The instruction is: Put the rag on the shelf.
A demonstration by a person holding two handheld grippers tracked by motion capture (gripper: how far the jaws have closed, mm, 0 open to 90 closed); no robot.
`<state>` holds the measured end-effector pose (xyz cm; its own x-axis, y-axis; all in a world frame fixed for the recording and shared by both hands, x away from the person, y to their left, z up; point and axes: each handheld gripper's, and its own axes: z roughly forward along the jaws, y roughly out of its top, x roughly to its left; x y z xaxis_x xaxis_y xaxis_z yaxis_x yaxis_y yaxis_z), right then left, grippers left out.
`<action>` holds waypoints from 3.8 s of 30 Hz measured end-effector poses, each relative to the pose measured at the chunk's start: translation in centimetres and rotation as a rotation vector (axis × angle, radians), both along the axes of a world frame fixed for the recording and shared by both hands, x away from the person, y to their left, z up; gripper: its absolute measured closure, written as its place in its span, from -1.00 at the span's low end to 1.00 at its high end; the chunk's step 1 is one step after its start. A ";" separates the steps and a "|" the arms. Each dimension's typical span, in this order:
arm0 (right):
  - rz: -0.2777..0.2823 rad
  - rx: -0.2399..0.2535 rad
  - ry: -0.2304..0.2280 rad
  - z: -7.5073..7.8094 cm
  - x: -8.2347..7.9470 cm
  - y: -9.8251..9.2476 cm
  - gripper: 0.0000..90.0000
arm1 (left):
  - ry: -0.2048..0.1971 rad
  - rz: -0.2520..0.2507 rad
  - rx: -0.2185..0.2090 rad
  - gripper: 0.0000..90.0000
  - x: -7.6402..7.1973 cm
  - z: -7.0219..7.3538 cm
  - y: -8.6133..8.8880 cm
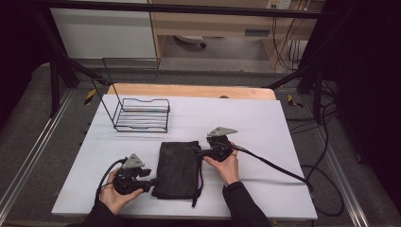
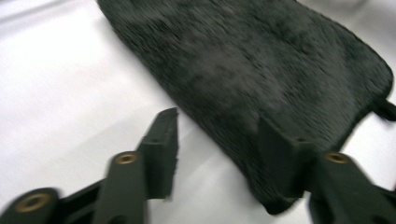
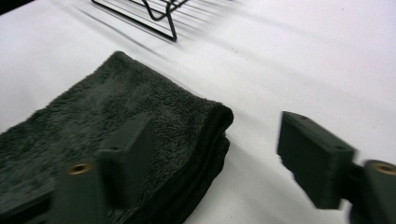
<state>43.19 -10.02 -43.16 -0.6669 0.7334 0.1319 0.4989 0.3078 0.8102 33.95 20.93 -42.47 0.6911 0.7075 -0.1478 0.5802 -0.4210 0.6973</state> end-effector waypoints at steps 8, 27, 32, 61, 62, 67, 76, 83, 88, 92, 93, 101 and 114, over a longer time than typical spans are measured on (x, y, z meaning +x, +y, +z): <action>0.030 -0.026 0.016 1.8 -1.5 -1.3 -0.84 | 0.009 0.029 -0.013 -0.67 2.7 0.6 0.5; 0.015 -0.005 0.019 0.9 -4.4 -4.7 -0.91 | 0.008 0.143 -0.035 -0.47 9.5 0.6 -1.2; 0.017 0.001 0.020 0.8 -4.4 -4.6 -0.91 | 0.044 0.143 -0.015 -0.25 10.7 -1.0 -1.9; -0.046 0.026 0.016 1.2 -1.0 -1.4 -0.69 | 0.095 0.108 -0.025 0.69 10.6 -1.9 -2.7; -0.046 0.026 0.016 1.2 -1.0 -1.4 -0.69 | 0.096 0.107 -0.025 0.69 10.6 -1.9 -2.7; -0.048 0.020 0.054 -0.1 0.7 0.7 -0.46 | 0.099 0.105 -0.028 0.70 10.7 -1.9 -2.6; -0.057 -0.044 0.101 -2.0 1.6 1.6 -0.13 | 0.074 0.095 -0.011 0.69 10.5 -1.9 -2.8; -0.035 -0.014 0.175 -2.1 1.6 1.7 0.31 | 0.074 0.088 -0.010 0.68 10.5 -2.0 -2.7; -0.030 0.001 0.198 -2.1 1.5 1.7 0.45 | 0.065 0.087 -0.007 0.68 10.4 -2.0 -2.8; -0.023 0.010 0.209 -2.0 1.5 1.7 0.63 | 0.064 0.083 -0.009 0.68 10.5 -2.0 -2.7; -0.021 0.011 0.209 -2.0 1.5 1.7 0.66 | 0.063 0.082 -0.009 0.68 10.4 -2.0 -2.7; -0.017 0.012 0.199 -1.8 1.4 1.6 0.75 | 0.068 0.096 -0.023 0.78 10.4 -1.8 -2.6; -0.014 0.049 0.103 0.3 -0.3 1.1 0.76 | -0.011 0.087 -0.067 0.81 9.3 0.2 -2.3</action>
